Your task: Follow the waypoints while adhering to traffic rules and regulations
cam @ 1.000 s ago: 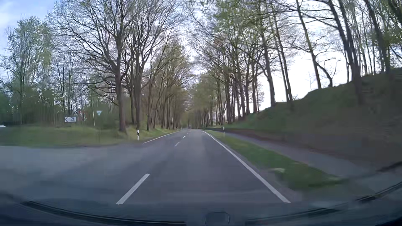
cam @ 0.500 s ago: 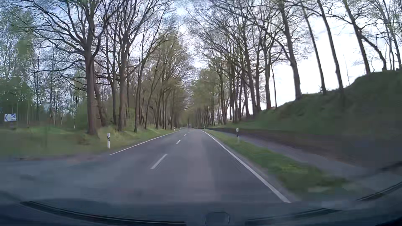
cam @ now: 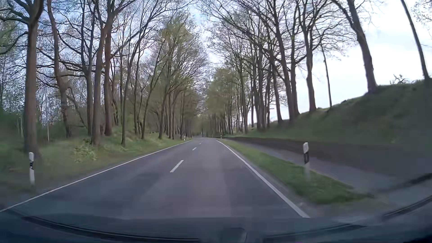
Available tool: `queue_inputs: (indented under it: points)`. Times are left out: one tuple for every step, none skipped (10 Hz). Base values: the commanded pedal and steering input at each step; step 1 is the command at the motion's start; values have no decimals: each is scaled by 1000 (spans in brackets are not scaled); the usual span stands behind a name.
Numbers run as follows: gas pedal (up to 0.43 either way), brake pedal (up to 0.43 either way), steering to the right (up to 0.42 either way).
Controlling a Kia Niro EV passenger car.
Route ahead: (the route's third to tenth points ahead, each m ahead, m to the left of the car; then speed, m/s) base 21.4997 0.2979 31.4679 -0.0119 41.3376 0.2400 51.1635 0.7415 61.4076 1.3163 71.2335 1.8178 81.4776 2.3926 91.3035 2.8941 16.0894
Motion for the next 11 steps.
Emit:
queue_inputs:
  points:
    - [118, 0, -9]
    - [118, 0, -9]
    - [118, 0, -9]
    - [118, 0, -9]
    - [118, 0, -9]
    - [118, 0, -9]
    - [118, 0, -9]
    - [110, 0, -9]
    - [110, 0, -9]
    - [110, 0, -9]
    - [110, 0, -9]
